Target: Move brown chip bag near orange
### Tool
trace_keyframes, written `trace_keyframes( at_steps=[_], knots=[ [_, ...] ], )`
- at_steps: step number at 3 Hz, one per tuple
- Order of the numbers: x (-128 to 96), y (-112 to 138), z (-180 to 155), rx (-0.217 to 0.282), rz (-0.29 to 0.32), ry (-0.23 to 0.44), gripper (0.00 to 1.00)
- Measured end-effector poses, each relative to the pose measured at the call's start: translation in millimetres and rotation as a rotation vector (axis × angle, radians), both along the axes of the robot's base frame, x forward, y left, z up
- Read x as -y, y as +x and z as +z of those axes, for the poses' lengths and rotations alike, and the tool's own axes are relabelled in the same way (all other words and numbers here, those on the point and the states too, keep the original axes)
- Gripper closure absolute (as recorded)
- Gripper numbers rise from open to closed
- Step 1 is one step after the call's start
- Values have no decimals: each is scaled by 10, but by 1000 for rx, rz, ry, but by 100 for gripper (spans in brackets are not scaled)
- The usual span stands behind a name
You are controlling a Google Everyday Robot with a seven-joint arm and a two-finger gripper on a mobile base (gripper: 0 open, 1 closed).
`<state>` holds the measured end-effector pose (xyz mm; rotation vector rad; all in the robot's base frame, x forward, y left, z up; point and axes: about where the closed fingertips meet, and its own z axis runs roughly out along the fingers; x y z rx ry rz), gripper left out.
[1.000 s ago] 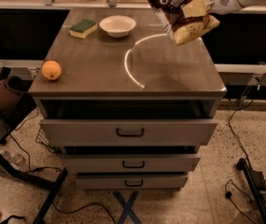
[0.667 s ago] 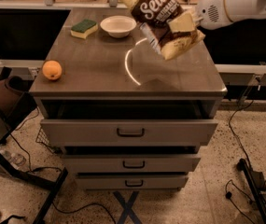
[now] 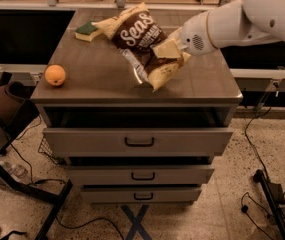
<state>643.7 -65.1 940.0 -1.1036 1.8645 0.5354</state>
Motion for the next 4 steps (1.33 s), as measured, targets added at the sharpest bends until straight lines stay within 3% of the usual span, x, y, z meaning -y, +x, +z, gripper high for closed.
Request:
trace_keyframes(
  at_steps=[2,4],
  knots=[
    [-377,-102,-70,31,142,-3,100],
    [-419,-111,-86,29,151,-4,59]
  ],
)
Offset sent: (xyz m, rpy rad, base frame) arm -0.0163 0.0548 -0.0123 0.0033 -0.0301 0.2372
